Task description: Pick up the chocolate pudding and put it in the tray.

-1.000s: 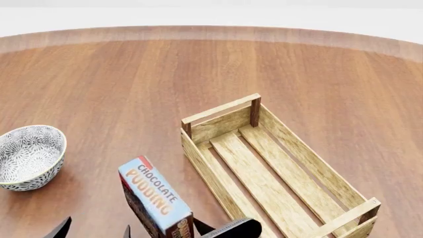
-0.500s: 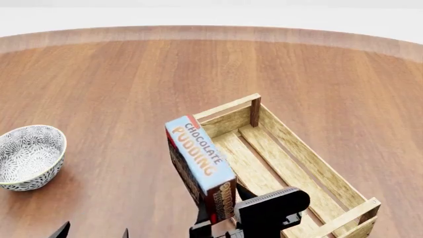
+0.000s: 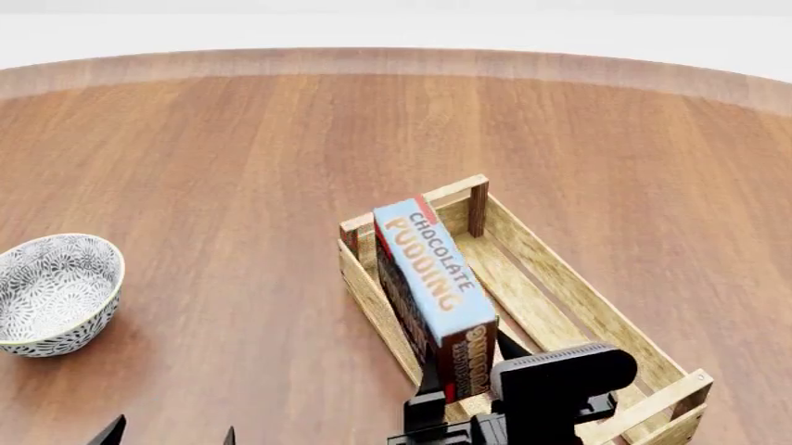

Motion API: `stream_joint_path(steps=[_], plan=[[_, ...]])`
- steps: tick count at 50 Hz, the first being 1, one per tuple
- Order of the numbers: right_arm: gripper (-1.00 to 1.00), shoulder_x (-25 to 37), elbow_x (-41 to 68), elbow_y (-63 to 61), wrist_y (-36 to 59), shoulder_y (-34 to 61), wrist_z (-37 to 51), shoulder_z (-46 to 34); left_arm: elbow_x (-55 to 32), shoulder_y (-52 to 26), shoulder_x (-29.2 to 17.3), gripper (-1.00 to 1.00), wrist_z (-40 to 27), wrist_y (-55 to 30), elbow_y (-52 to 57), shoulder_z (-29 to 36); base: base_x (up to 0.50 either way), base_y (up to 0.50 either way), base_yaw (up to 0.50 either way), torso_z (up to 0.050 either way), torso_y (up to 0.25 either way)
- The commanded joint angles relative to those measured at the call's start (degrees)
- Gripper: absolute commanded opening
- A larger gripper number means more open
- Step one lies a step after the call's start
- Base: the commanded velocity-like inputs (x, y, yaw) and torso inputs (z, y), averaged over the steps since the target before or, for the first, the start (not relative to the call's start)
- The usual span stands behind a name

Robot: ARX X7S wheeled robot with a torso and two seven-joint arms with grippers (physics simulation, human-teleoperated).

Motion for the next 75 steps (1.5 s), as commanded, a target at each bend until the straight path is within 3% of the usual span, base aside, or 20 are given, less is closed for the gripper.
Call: stream_joint_path(steps=[1,48,75], plan=[[-1.0,0.1,-1.4,2.4,-1.1,-0.5,0.5,1.7,-0.4,-0.3,-0.5,1.0,-0.4,-0.6,0.6,-0.1,0.0,0.0,0.0,0.0,0.0],[-1.0,-8.1,-4.5,28.7,-8.1,6.2,-0.1,4.5,-1.3,-0.9,0.1,1.0,0.1,4.4,-6.5,0.9,0.0,0.0,0.0,0.0,0.0],[-1.0,-10.0,-5.6,33.8,-8.5,10.1,-0.2,4.4,-2.0,-1.6,0.0,1.0,0.2,5.7,-9.0,1.1,0.0,0.0,0.0,0.0,0.0]])
